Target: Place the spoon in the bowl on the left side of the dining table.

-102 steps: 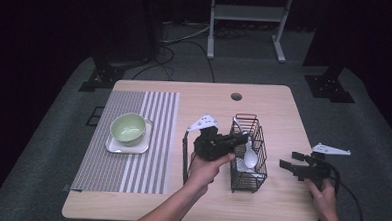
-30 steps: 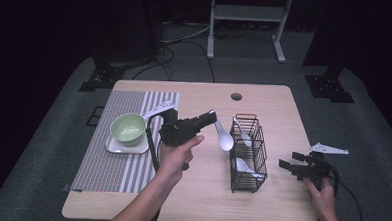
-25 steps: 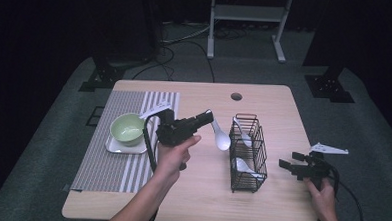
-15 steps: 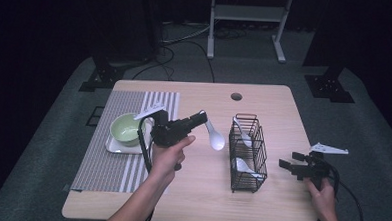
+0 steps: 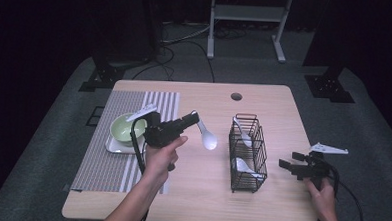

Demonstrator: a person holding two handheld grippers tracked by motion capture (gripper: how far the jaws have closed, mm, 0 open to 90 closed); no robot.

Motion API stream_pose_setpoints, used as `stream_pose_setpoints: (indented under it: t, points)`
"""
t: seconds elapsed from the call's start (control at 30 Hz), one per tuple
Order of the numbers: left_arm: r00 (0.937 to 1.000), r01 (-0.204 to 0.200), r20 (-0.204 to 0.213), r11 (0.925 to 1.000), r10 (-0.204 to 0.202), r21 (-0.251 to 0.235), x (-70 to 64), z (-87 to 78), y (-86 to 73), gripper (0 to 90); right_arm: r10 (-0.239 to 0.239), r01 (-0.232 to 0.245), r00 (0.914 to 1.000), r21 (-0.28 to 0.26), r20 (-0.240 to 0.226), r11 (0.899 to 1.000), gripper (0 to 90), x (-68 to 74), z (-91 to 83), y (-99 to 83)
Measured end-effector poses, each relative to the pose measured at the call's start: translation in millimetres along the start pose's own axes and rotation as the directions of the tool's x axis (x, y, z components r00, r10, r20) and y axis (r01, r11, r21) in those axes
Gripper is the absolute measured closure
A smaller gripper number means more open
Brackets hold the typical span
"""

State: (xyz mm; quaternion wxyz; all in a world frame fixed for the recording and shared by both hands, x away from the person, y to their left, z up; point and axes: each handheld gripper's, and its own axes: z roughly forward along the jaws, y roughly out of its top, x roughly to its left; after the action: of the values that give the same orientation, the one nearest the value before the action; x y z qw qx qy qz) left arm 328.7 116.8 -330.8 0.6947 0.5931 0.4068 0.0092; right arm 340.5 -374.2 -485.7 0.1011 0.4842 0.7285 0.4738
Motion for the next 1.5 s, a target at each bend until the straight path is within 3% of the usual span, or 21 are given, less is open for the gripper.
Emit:
stream_pose_setpoints:
  t: [1.5]
  points:
    - [0.9970,0.036,-0.068,0.9986,-0.039,-0.039,31.8,-34.4,-0.8,85.1,0.002,-0.002,0.9999,0.009,0.016,1.000,13.5,0.0,1.2,0.3]
